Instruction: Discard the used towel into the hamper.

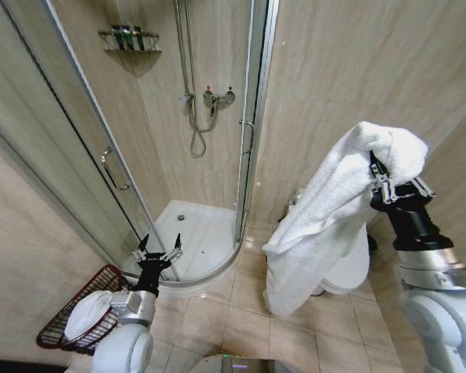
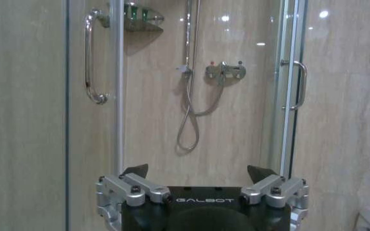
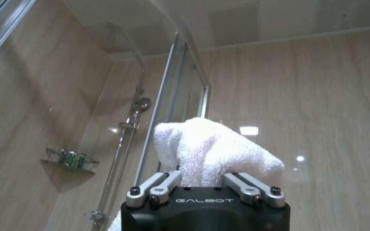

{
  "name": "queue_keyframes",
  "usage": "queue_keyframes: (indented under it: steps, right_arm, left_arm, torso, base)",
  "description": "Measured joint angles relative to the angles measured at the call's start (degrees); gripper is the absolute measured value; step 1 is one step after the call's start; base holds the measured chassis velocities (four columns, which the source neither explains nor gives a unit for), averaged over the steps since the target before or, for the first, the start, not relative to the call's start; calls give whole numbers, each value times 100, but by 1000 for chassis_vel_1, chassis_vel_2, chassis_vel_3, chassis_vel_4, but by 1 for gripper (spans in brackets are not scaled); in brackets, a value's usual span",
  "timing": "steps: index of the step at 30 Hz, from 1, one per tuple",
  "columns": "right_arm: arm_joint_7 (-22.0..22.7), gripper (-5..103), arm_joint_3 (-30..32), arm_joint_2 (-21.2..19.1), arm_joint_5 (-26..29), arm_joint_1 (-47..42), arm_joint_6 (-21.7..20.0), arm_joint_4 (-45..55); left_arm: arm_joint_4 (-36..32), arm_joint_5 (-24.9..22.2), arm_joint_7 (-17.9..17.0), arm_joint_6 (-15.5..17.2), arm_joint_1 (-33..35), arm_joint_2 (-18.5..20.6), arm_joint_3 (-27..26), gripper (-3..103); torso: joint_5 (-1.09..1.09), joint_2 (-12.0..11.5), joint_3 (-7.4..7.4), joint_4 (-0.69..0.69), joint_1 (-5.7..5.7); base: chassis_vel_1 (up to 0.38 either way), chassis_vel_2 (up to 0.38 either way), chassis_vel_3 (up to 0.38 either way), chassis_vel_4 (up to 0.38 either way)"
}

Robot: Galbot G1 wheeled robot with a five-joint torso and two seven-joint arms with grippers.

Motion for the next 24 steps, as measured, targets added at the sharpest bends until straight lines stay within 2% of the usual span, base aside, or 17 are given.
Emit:
queue_keyframes:
  steps: [9,24]
  right_arm:
    - [-9,12,-16,-2,10,7,6,0]
    - [-3,12,-31,45,-125,44,99,0]
  left_arm:
    - [0,0,0,0,0,0,0,100]
    - [0,0,0,0,0,0,0,100]
  torso:
    - [0,251,141,0,113]
    - [-1,231,131,0,104]
  base:
    - [0,0,0,0]
    - [0,0,0,0]
